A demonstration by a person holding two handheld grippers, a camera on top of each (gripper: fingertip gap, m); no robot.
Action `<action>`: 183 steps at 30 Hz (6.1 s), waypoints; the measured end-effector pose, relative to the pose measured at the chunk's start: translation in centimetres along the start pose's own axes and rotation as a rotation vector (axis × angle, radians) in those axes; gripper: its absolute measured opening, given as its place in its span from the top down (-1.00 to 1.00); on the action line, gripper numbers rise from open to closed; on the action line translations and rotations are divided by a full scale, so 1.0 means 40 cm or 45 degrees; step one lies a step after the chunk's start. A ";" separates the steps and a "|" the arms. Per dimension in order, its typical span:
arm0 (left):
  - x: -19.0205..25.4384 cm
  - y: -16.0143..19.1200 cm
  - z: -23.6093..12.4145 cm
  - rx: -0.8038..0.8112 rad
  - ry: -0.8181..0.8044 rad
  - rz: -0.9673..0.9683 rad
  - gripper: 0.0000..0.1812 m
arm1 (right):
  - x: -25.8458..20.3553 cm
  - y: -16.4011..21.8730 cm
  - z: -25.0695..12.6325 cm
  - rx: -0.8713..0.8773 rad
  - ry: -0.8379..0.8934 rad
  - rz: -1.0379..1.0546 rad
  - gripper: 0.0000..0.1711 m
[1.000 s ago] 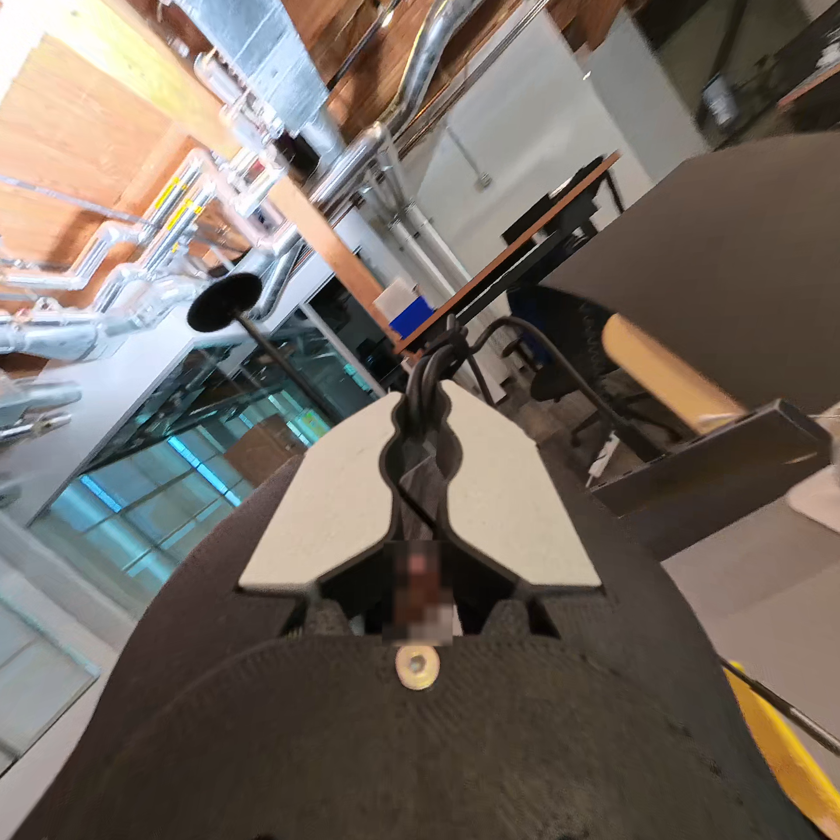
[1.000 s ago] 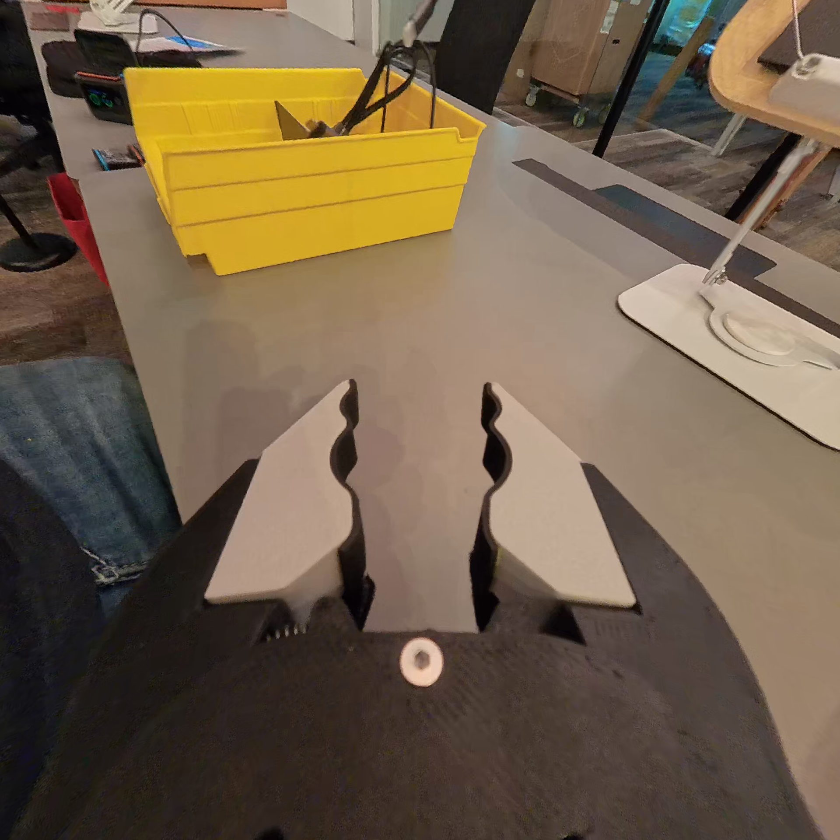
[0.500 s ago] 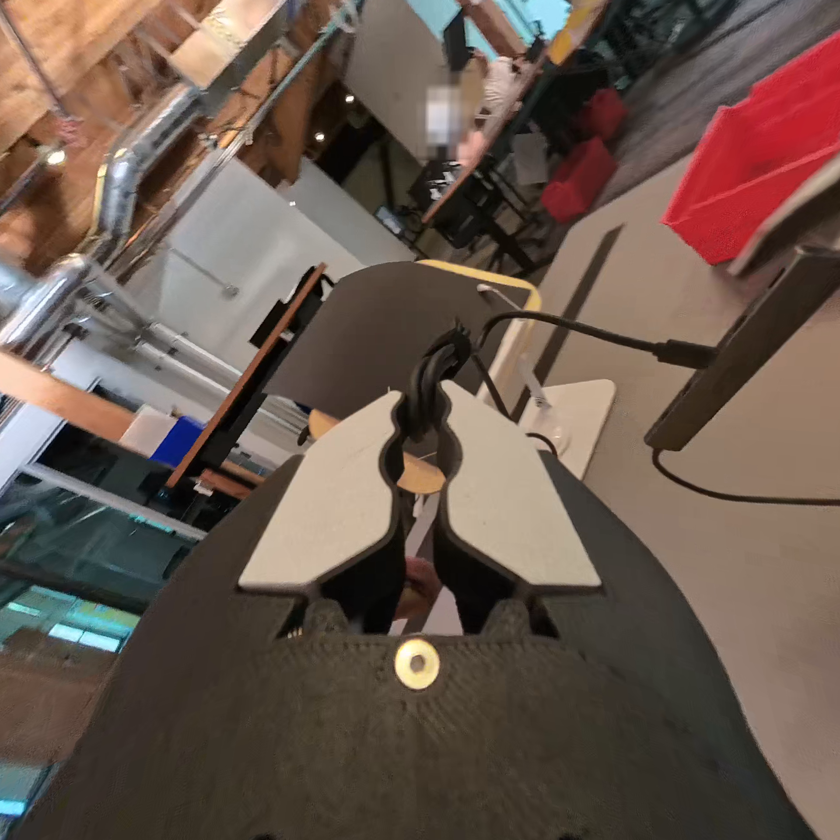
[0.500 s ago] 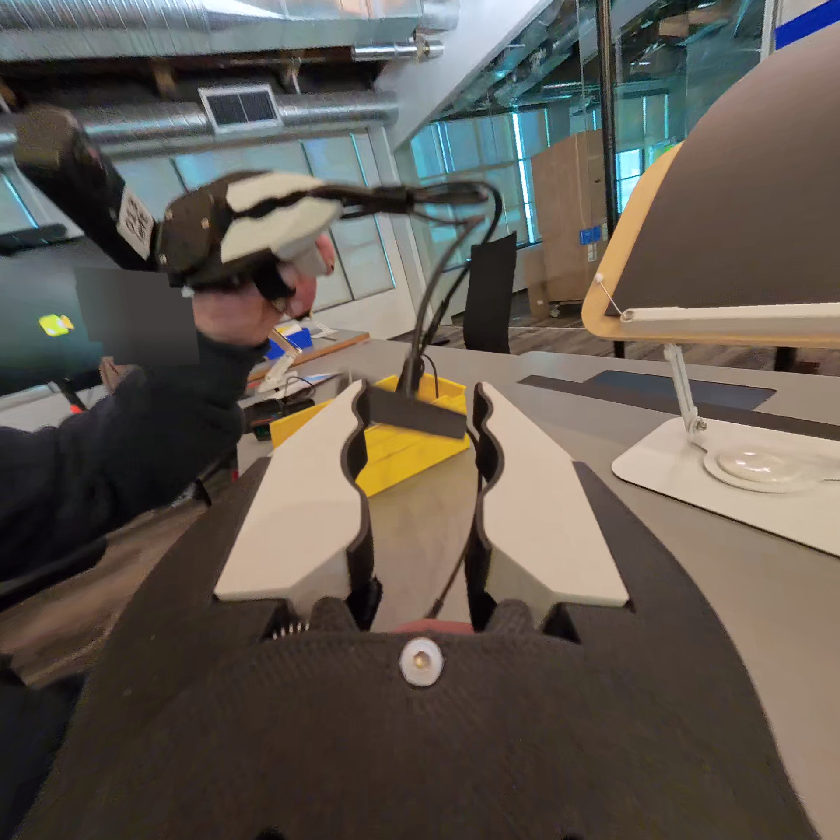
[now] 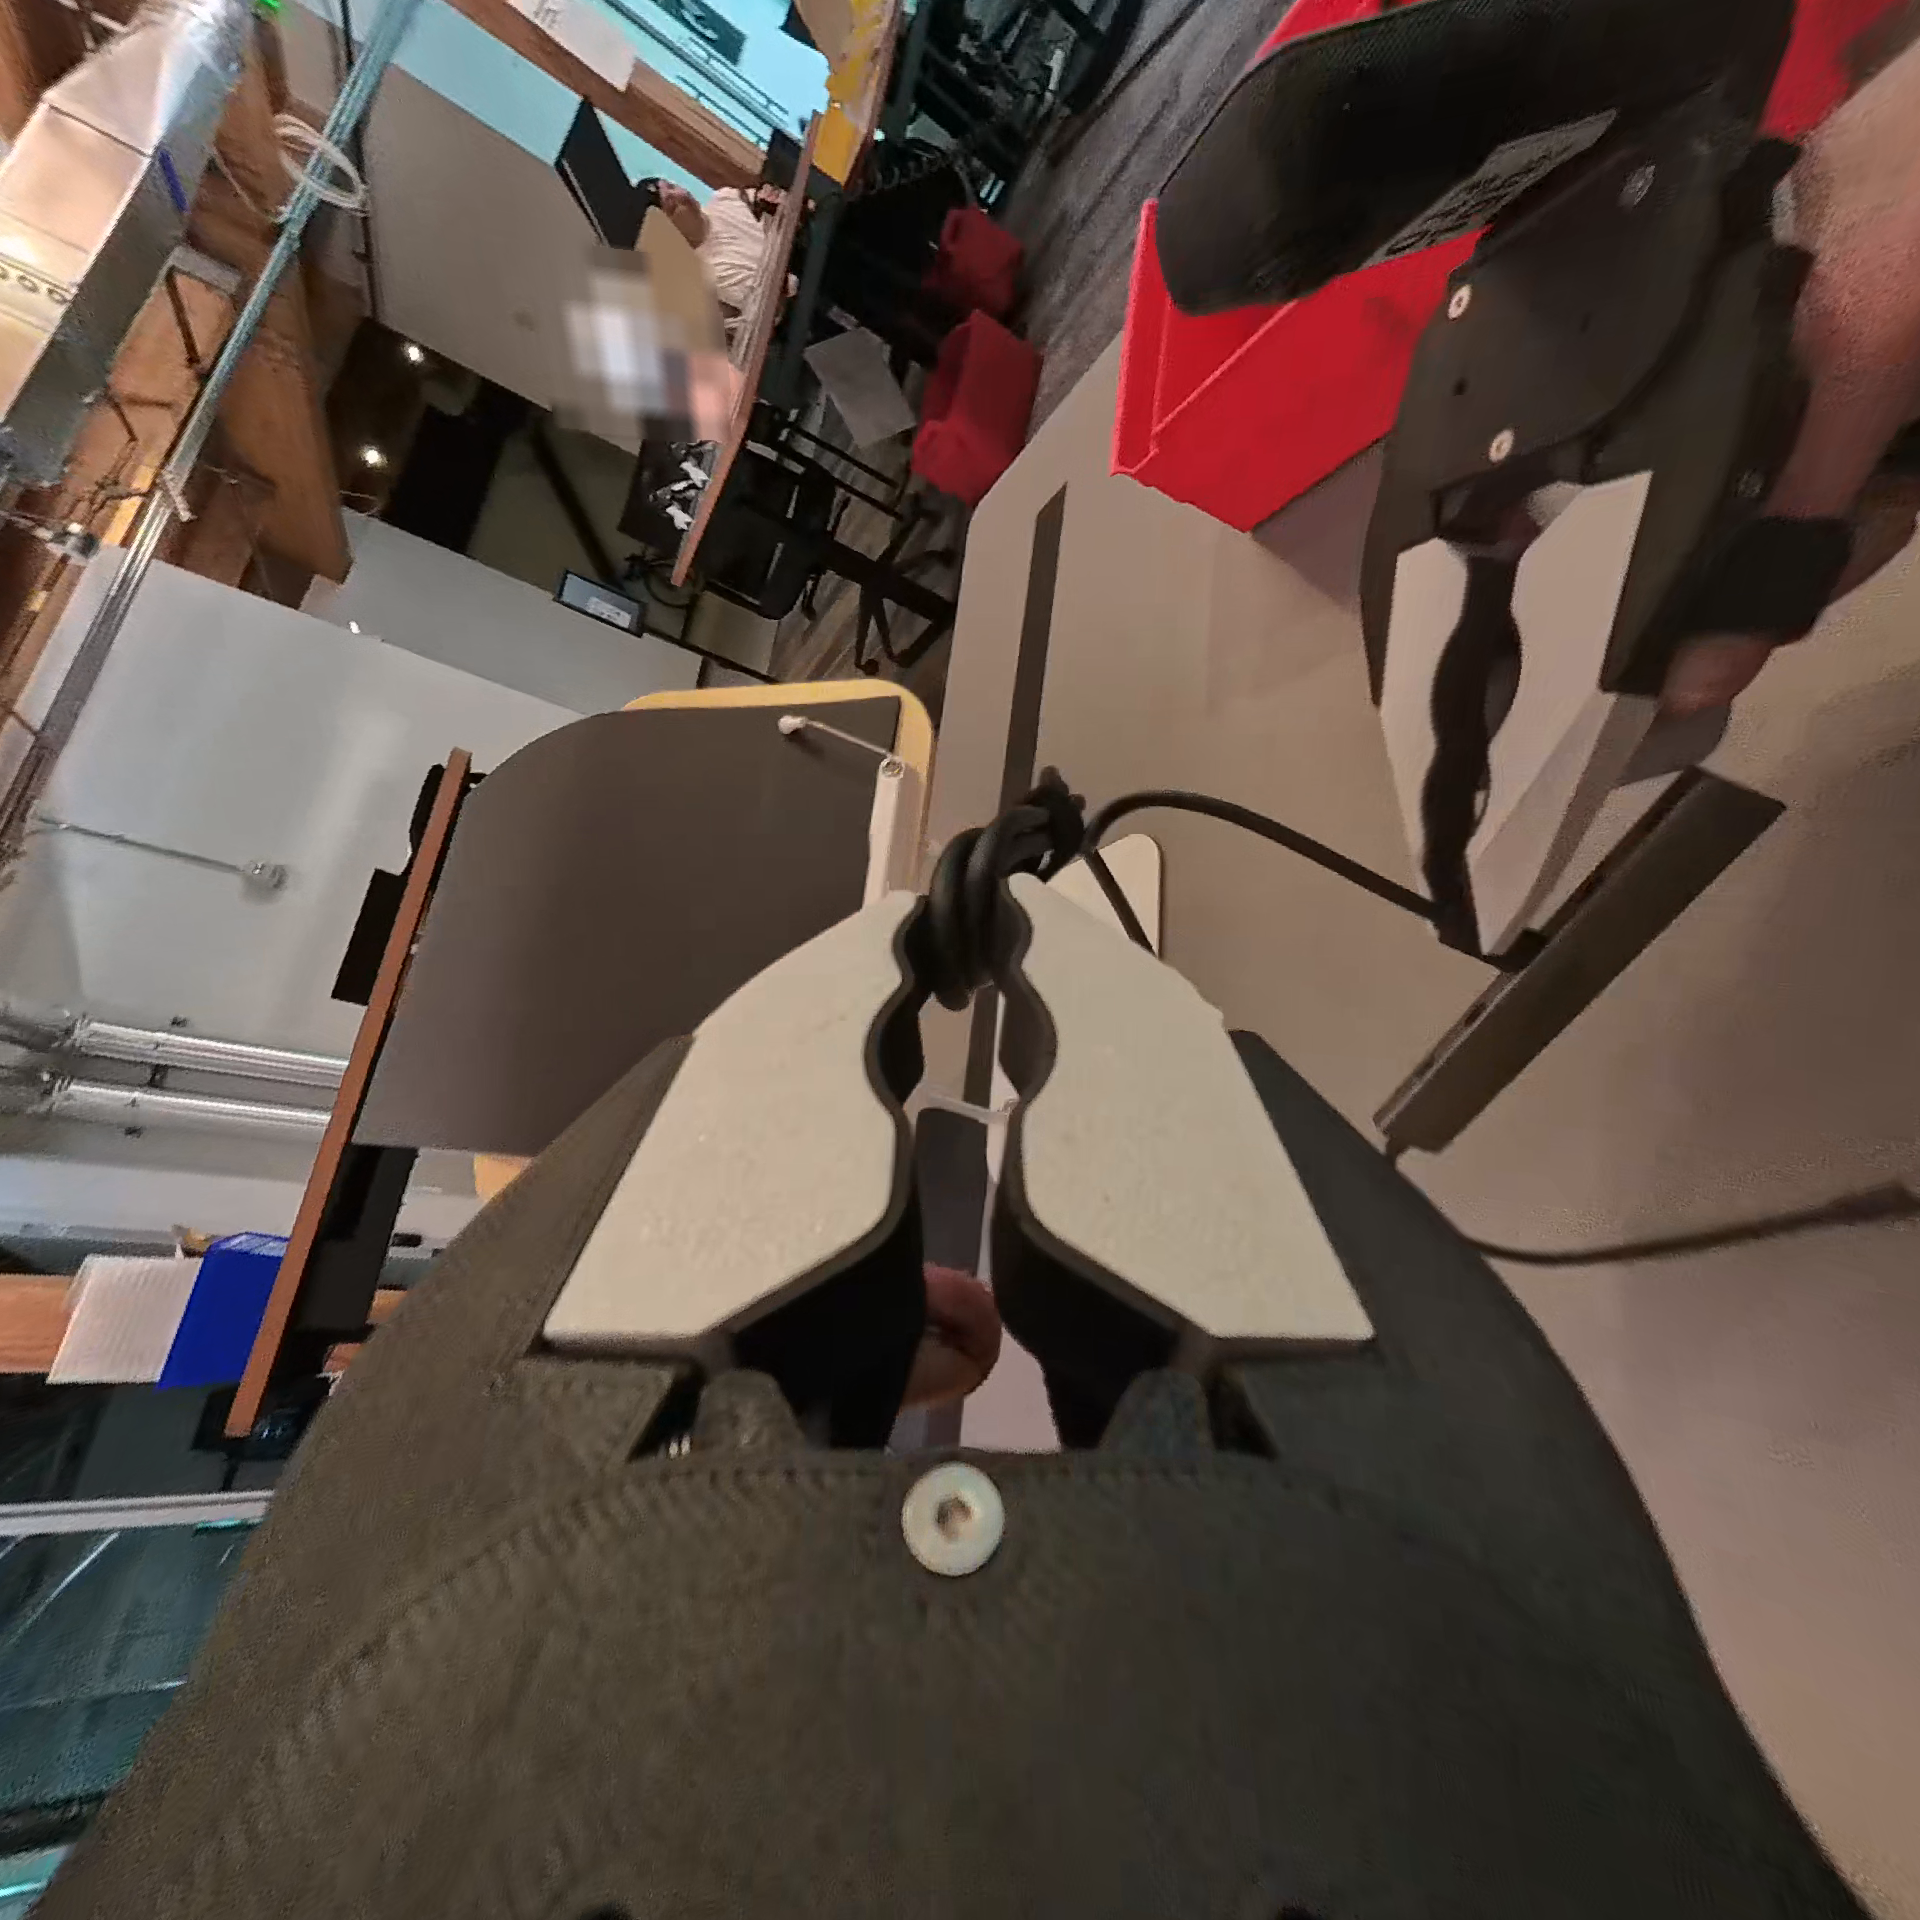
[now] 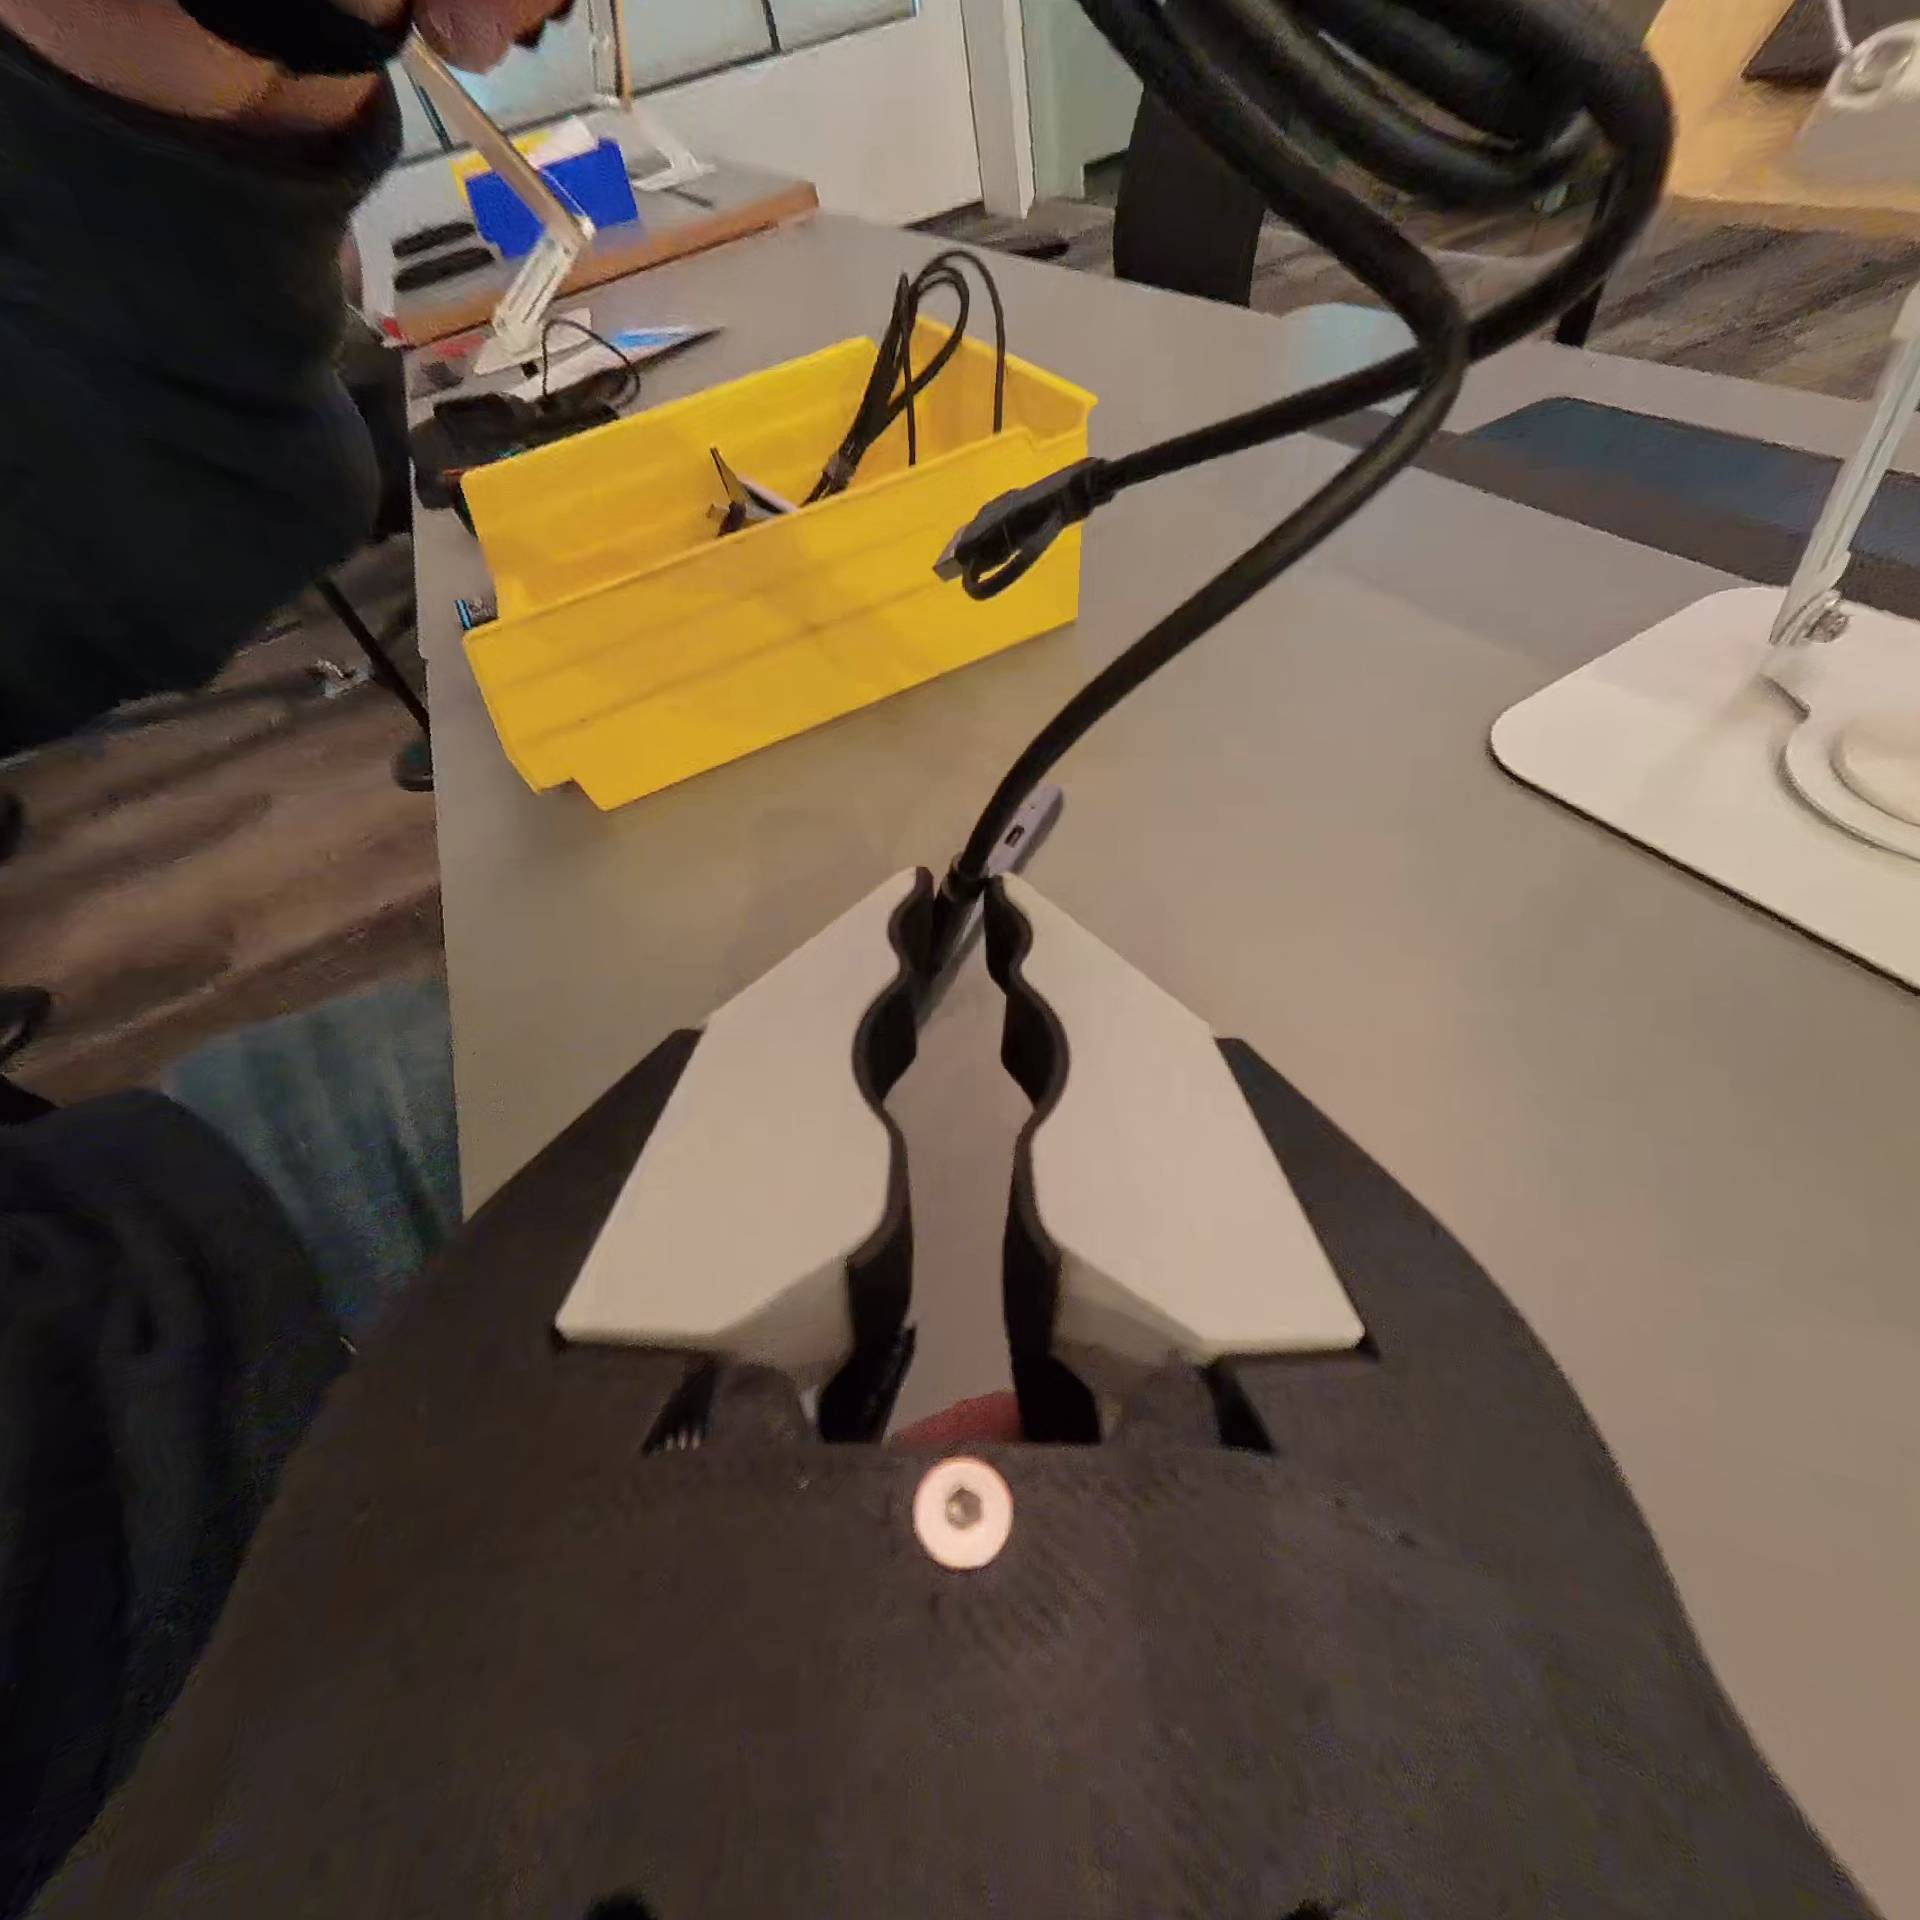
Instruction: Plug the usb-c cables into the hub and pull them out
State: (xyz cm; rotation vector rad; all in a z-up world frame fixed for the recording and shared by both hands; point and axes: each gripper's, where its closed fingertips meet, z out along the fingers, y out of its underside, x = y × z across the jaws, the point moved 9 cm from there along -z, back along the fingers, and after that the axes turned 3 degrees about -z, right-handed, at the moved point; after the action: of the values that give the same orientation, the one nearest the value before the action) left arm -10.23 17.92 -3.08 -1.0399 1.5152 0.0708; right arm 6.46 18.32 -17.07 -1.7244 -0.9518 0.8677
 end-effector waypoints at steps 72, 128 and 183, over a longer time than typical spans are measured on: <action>0.350 0.083 0.029 -0.012 -0.160 -0.010 0.89 | -0.050 0.030 0.007 0.465 -0.418 0.528 0.76; 0.296 0.076 0.006 0.034 -0.184 -0.246 0.89 | -0.141 -0.061 0.000 0.420 -0.150 0.158 0.89; 0.284 0.011 -0.043 0.144 -0.242 -0.101 0.86 | -0.123 -0.062 -0.026 0.544 -0.492 0.349 0.89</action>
State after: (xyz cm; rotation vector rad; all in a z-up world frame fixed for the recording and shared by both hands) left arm -10.25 10.89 -12.20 -0.9740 1.2903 0.0271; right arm 4.62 14.16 -13.76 -1.3558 -0.7094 1.5057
